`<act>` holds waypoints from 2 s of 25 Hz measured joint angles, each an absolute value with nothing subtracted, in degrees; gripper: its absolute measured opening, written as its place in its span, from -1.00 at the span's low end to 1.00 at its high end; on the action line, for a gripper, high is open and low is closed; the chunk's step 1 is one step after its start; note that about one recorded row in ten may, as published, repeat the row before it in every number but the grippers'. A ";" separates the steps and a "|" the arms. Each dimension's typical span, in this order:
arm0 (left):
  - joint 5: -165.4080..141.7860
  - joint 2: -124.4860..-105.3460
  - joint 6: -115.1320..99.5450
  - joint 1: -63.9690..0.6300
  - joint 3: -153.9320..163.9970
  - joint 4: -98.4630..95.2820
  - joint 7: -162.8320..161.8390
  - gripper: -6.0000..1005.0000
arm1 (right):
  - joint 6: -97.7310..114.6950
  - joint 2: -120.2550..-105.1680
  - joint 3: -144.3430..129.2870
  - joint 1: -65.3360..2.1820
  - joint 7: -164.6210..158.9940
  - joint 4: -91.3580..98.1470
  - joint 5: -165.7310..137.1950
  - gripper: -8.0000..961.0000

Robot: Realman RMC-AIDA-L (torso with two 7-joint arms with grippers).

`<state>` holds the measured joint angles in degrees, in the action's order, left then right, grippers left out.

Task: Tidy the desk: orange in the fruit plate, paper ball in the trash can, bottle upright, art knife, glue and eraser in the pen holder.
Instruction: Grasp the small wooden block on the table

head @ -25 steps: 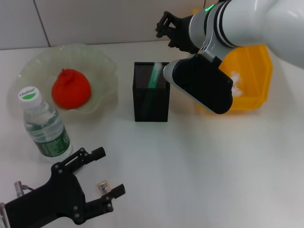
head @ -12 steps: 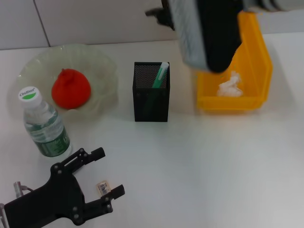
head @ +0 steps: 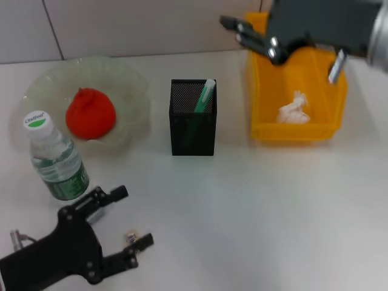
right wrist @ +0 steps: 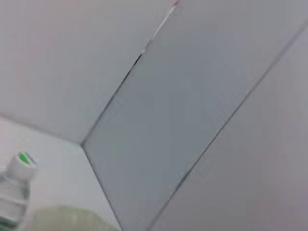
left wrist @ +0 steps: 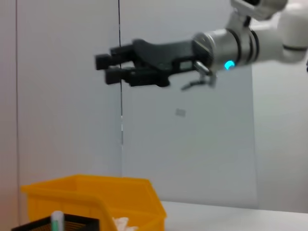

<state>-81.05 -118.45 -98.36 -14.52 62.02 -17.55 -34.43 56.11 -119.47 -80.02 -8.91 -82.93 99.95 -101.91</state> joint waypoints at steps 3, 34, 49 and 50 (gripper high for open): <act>-81.03 -118.41 -98.39 -14.46 59.36 -17.79 -33.98 0.60 | 60.40 -119.19 -77.50 -5.36 -70.75 87.78 -83.15 -0.11; -122.06 -118.55 -74.88 -3.98 89.49 -96.50 -116.75 0.60 | 95.87 -115.37 -44.90 -7.58 -53.86 31.97 -73.71 0.61; -147.36 -119.01 -82.57 -15.14 105.41 -102.71 -145.44 0.60 | 95.31 -114.66 -43.28 -8.24 -53.21 29.51 -74.61 0.61; -147.73 -119.03 -82.79 -15.56 105.86 -102.17 -146.04 0.60 | 95.23 -114.66 -43.28 -8.26 -53.20 29.50 -74.63 0.61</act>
